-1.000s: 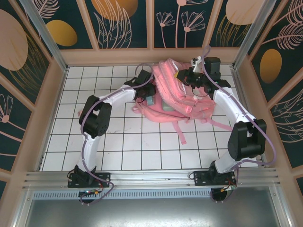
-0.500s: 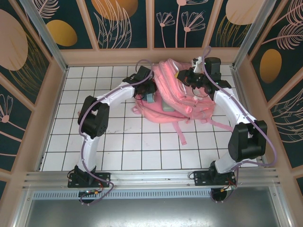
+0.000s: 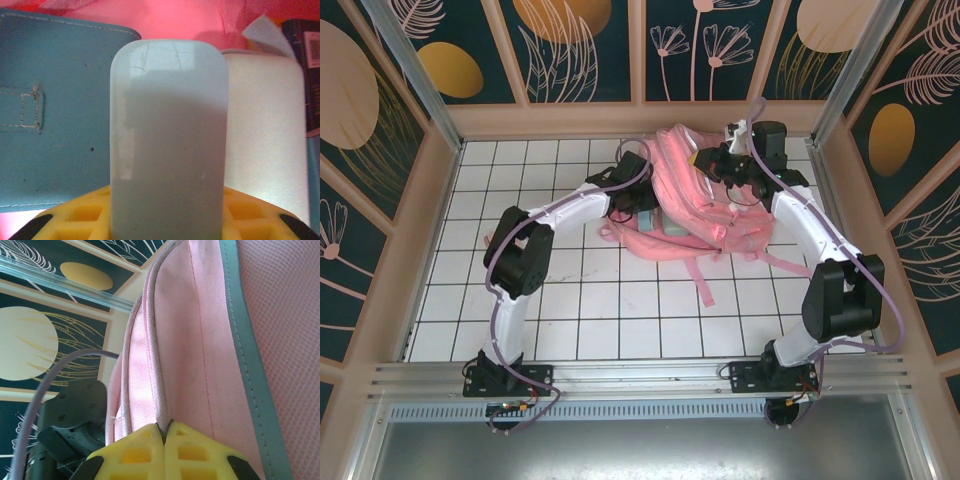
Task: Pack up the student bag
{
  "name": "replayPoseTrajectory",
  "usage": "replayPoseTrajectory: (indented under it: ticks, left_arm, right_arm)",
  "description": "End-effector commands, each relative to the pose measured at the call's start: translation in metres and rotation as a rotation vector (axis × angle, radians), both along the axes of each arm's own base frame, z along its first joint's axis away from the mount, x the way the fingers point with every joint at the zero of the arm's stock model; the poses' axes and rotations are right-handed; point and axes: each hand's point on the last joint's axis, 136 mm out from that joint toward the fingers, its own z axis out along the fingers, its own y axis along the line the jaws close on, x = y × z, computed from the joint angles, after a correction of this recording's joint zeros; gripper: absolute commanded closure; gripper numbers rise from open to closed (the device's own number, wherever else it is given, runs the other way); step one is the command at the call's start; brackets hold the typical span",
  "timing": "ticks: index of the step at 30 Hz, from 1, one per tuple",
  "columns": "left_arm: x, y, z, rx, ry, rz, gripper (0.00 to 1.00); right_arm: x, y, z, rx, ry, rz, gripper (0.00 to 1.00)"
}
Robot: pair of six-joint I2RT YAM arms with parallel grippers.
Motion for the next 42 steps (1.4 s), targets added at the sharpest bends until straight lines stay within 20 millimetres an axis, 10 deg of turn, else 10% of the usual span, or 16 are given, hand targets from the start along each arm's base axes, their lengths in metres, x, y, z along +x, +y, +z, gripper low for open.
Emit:
replayPoseTrajectory:
  ticks: [1,10,22,28,42]
  left_arm:
    - [-0.003,-0.010,-0.017,-0.024,0.028,-0.010,0.85]
    - [-0.003,-0.023,-0.008,-0.044,0.027,-0.016,0.40]
    - [-0.008,0.000,0.062,-0.040,-0.072,0.045,0.23]
    - [-0.017,0.051,0.071,0.056,-0.088,0.141,0.19]
    - [-0.060,0.241,0.042,0.255,-0.021,0.446,0.14]
  right_arm:
    - [-0.006,0.005,0.041,0.041,-0.130,0.047,1.00]
    - [-0.004,0.005,0.038,0.041,-0.124,0.046,1.00]
    - [-0.003,0.006,0.034,0.041,-0.120,0.049,1.00]
    - [-0.003,0.010,0.031,0.041,-0.122,0.057,1.00]
    - [-0.009,0.031,0.027,0.021,-0.140,0.098,1.00]
